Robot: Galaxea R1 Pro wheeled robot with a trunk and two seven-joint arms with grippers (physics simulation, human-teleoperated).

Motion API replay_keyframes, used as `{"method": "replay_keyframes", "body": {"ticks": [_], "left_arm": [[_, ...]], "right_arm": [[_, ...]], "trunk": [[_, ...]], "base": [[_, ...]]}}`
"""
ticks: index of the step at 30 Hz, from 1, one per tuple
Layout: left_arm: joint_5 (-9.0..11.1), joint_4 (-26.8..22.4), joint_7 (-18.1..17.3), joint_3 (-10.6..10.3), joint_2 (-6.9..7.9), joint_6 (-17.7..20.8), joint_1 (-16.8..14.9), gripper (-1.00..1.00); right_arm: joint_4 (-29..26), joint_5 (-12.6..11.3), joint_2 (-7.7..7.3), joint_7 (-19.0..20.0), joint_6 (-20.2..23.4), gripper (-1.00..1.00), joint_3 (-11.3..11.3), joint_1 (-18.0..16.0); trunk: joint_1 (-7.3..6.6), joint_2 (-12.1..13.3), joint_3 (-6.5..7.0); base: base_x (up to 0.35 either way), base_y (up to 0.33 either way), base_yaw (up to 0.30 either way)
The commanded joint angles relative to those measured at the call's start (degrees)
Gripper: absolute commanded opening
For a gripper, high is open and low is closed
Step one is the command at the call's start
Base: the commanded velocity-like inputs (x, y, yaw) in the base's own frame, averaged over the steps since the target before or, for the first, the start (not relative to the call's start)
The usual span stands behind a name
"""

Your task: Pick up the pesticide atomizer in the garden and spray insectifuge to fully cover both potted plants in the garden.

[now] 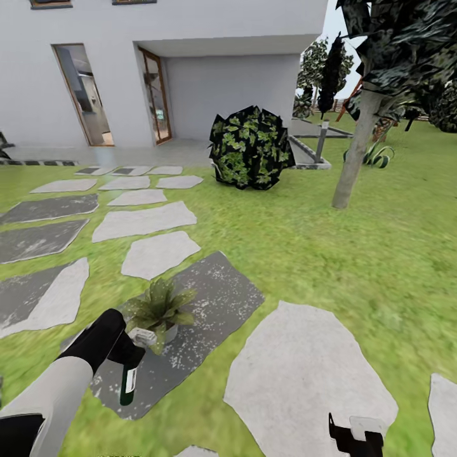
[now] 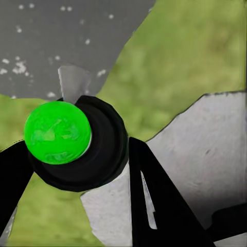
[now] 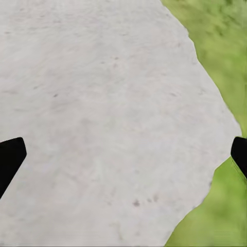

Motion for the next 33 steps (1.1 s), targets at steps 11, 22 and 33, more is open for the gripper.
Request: {"method": "replay_keyframes", "body": {"ticks": [11, 22, 33], "left_arm": [[-0.6, -0.1, -0.6, 0.3, -0.09, 0.2, 0.0, -1.00], [-0.6, -0.2, -0.6, 0.3, -0.02, 0.2, 0.0, -1.00], [-0.6, -0.2, -0.6, 0.1, -0.02, 0.3, -0.1, -1.00]], "right_arm": [[0.1, 0.6, 0.01, -0.3, -0.1, 1.00, -0.3, 0.0], [0.1, 0.6, 0.01, -0.3, -0.1, 1.00, -0.3, 0.0], [0.1, 0.6, 0.01, -0.3, -0.1, 1.00, -0.3, 0.0]], "trunk": [[0.00, 0.0, -0.05], [0.00, 0.0, -0.05], [0.00, 0.0, -0.05]], "base": [[0.094, -0.270, 0.133], [0.096, -0.270, 0.021], [0.117, -0.266, 0.251]]}}
